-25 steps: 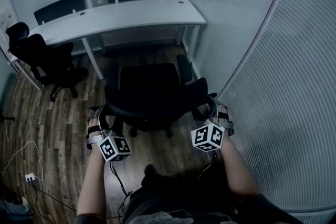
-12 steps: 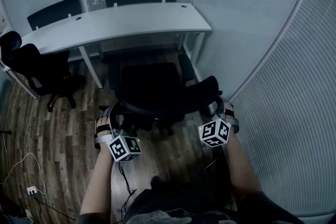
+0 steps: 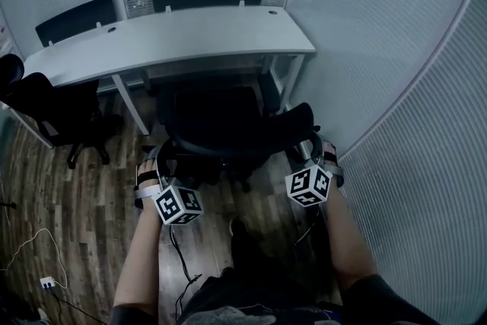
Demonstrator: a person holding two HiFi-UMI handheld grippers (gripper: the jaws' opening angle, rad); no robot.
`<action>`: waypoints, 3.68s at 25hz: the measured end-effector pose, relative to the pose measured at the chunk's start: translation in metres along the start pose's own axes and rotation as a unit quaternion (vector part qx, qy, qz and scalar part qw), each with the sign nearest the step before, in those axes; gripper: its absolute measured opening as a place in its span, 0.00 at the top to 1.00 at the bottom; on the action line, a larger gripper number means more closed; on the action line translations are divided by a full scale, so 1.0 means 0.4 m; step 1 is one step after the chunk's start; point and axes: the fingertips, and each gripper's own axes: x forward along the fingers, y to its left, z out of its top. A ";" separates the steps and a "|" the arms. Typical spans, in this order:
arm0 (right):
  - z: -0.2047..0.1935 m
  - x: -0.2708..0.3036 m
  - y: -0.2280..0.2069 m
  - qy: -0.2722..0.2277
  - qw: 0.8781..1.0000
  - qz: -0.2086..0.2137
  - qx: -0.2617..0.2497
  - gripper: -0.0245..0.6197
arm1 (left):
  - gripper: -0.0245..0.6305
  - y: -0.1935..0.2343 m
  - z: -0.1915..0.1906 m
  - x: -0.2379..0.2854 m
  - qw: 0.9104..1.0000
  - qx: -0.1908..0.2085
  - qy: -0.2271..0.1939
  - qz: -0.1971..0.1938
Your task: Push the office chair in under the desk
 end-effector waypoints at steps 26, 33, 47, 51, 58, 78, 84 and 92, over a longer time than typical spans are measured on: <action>0.108 0.562 -0.174 -0.040 0.999 0.001 -0.006 0.53 | 0.52 0.214 -0.032 0.541 0.997 -0.026 0.066 0.006; 0.147 0.705 -0.220 -0.035 0.999 0.005 -0.008 0.53 | 0.52 0.280 -0.042 0.673 0.998 -0.026 0.058 0.011; 0.229 0.990 -0.290 -0.020 1.000 0.002 -0.006 0.53 | 0.52 0.408 -0.079 0.939 0.999 -0.021 0.045 0.002; 0.266 1.079 -0.319 -0.017 1.000 0.003 -0.006 0.53 | 0.52 0.459 -0.092 1.023 0.998 -0.022 0.051 -0.002; 0.284 1.159 -0.341 -0.009 1.000 0.002 -0.004 0.53 | 0.52 0.492 -0.100 1.100 0.998 -0.023 0.054 -0.003; 0.307 1.203 -0.341 -0.025 1.000 -0.010 -0.001 0.53 | 0.52 0.520 -0.122 1.155 0.998 -0.020 0.056 0.001; 0.316 1.211 -0.341 -0.014 1.000 0.002 -0.011 0.53 | 0.52 0.529 -0.129 1.157 0.998 -0.015 0.061 0.018; 0.312 1.160 -0.361 -0.011 1.000 -0.022 0.007 0.53 | 0.51 0.544 -0.126 1.094 0.996 -0.052 0.055 0.047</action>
